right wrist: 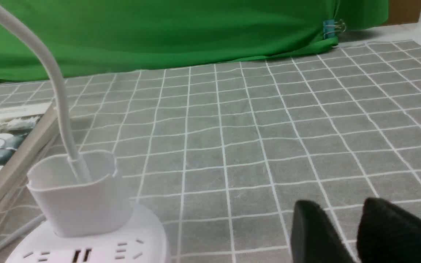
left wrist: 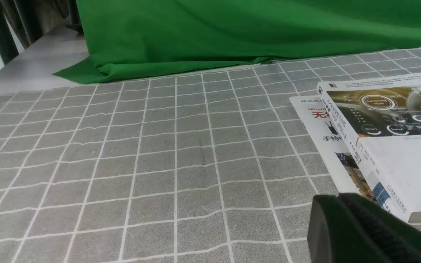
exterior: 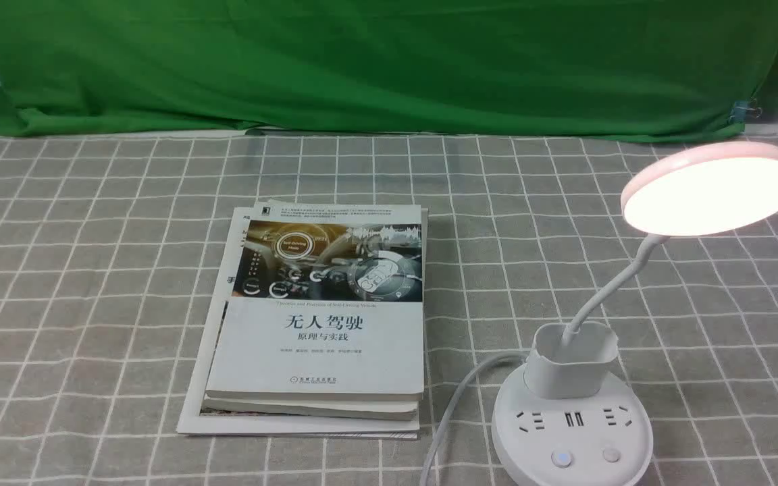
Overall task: Turn off the desk lamp on the grey coffee tablecloth by hand.
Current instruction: 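Press the power button on the lamp base to turn the lamp off with the right gripper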
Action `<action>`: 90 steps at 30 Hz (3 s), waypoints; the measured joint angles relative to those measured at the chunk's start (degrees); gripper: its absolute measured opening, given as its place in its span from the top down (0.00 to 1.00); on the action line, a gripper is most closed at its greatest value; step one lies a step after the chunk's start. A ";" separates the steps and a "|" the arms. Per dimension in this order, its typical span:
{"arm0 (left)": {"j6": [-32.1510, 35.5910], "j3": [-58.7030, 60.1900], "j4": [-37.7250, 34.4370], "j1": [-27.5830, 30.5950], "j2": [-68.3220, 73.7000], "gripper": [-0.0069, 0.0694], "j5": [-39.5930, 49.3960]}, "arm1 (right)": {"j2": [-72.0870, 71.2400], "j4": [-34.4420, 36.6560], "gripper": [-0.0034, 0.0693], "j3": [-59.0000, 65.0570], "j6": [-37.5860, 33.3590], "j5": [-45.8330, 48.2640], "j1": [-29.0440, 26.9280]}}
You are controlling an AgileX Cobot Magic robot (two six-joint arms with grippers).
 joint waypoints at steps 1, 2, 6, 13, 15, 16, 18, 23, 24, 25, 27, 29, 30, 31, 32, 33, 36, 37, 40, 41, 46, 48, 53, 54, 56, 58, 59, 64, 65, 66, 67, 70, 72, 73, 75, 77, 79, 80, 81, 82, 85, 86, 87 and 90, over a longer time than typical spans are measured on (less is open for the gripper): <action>0.00 0.00 0.00 0.00 0.00 0.91 0.00 | 0.00 0.00 0.62 0.00 0.00 0.00 0.00; 0.00 0.00 0.00 0.00 0.00 0.91 0.00 | 0.00 0.00 0.62 0.00 0.00 0.00 0.00; 0.00 0.00 0.00 0.00 0.00 0.91 0.00 | 0.00 0.00 0.62 0.00 0.00 0.00 0.00; 0.00 0.00 0.00 0.00 0.00 0.91 0.00 | 0.00 0.00 0.62 0.00 -0.01 -1.56 0.00; 0.00 0.00 0.00 0.00 0.00 0.91 0.00 | 0.00 0.00 0.62 0.00 -0.01 -2.31 0.00; 0.00 0.00 0.00 0.00 0.00 0.91 0.00 | 0.00 0.00 0.62 0.00 -0.01 -2.55 0.00; 0.00 0.00 0.00 0.00 0.00 0.91 0.00 | 0.00 0.00 0.62 0.00 -0.01 -3.49 0.00; 0.00 0.00 0.00 0.00 0.00 0.91 0.00 | 0.00 0.00 0.62 0.00 -0.01 -7.09 0.00; 0.00 0.00 0.00 0.00 0.00 0.91 0.00 | 0.00 0.00 0.62 0.00 -0.01 -8.66 0.00; 0.00 0.00 0.00 0.00 0.00 0.91 0.00 | 0.00 0.00 0.62 0.00 -0.01 -10.12 0.00; 0.00 0.00 0.00 0.00 0.00 0.91 0.00 | 0.00 0.00 0.62 0.00 -0.01 -12.88 0.00; 0.00 0.00 0.00 0.00 0.00 0.91 0.00 | 0.00 0.00 0.62 0.00 0.03 -17.68 0.00; 0.00 0.00 0.00 0.00 0.00 0.91 0.00 | 0.00 0.00 0.62 0.00 0.05 -19.15 0.00; 0.00 0.00 0.00 0.00 0.00 0.91 0.00 | 0.00 0.00 0.62 0.00 0.05 -19.71 0.00; 0.00 0.00 0.00 0.00 0.00 0.91 0.00 | 0.00 0.00 0.62 0.00 0.78 -21.70 0.00; 0.00 0.00 0.00 0.00 0.00 0.91 0.00 | 0.00 0.00 0.62 0.00 1.41 -23.52 0.00; 0.00 0.00 0.00 0.00 0.00 0.91 0.00 | 0.00 0.00 0.62 0.00 2.03 -27.00 0.00; 0.00 0.00 0.00 0.00 0.00 0.91 0.00 | 0.00 0.00 0.62 0.00 2.16 -27.60 0.00; 0.00 0.00 0.00 0.00 0.00 0.91 0.00 | 0.00 0.00 0.62 0.00 2.86 -28.36 0.00; 0.00 0.00 0.00 0.00 0.00 0.91 0.00 | 0.00 0.00 0.62 0.00 3.02 -28.24 0.00; 0.00 0.00 0.00 0.00 0.00 0.91 0.00 | 1.68 0.00 0.62 -2.83 3.27 -23.65 0.00; 0.00 0.00 0.00 0.00 0.00 0.91 0.00 | 3.34 0.00 0.62 -5.83 3.27 -21.29 0.00; 0.00 0.00 0.00 0.00 0.00 0.91 0.00 | 11.08 0.00 0.62 -16.24 3.27 -9.41 0.00; 0.00 0.00 0.00 0.00 0.00 0.91 0.00 | 11.47 0.00 0.62 -16.60 3.27 -8.79 0.00; 0.00 0.00 0.00 0.00 0.00 0.91 0.00 | 16.18 0.00 0.62 -19.46 2.59 -2.18 0.00; 0.00 0.00 0.00 0.00 0.00 0.91 0.00 | 20.10 0.00 0.62 -20.39 0.83 1.05 0.00; 0.00 0.00 0.00 0.00 0.00 0.91 0.00 | 21.36 0.00 0.62 -20.44 0.24 1.95 0.00; 0.00 0.00 0.00 0.00 0.00 0.91 0.00 | 27.62 1.38 0.63 -20.62 -1.02 3.15 0.00; 0.00 0.00 0.00 0.00 0.00 0.91 0.00 | 28.68 2.53 0.63 -20.62 -0.43 3.33 0.00; 0.00 0.00 0.00 0.00 0.00 0.91 0.00 | 29.30 3.52 0.63 -20.62 -0.12 3.53 0.00; 0.00 0.00 0.00 0.00 0.00 0.91 0.00 | 30.30 5.30 0.63 -20.62 0.25 3.89 0.00; 0.00 0.00 0.00 0.00 0.00 0.91 0.00 | 33.42 10.42 0.66 -20.62 -0.14 5.30 1.04; 0.00 0.00 0.00 0.00 0.00 0.91 0.00 | 35.73 12.22 0.73 -20.62 -2.04 6.79 2.24; 0.00 0.00 0.00 0.00 0.00 0.91 0.00 | 37.27 12.80 0.78 -20.74 -3.54 8.03 3.10; 0.00 0.00 0.00 0.00 0.00 0.91 0.00 | 40.35 13.38 0.87 -21.01 -5.26 10.17 5.00; 0.00 0.00 0.00 0.00 0.00 0.91 0.00 | 43.54 13.66 0.91 -21.55 -6.65 12.18 6.67; 0.00 0.00 0.00 0.00 0.00 0.91 0.00 | 47.25 13.79 0.92 -23.05 -8.55 14.59 8.63; 0.00 0.00 0.00 0.00 0.00 0.91 0.00 | 47.25 13.79 0.92 -23.05 -8.55 14.59 8.63; 0.00 0.00 0.00 0.00 0.00 0.91 0.00 | 50.06 13.79 0.92 -24.69 -9.47 16.23 10.02; 0.00 0.00 0.00 0.00 0.00 0.91 0.00 | 51.48 13.74 0.92 -25.80 -9.91 16.82 10.93; 0.00 0.00 0.00 0.00 0.00 0.91 0.00 | 55.18 13.55 0.92 -28.99 -10.77 17.57 13.93; 0.00 0.00 0.00 0.00 0.00 0.91 0.00 | 55.18 13.55 0.92 -29.17 -10.83 17.57 14.16; 0.00 0.00 0.00 0.00 0.00 0.91 0.00 | 56.91 13.27 0.91 -30.36 -10.89 17.81 16.03; 0.00 0.00 0.00 0.00 0.00 0.91 0.00 | 59.46 12.60 0.91 -31.22 -10.90 17.88 19.09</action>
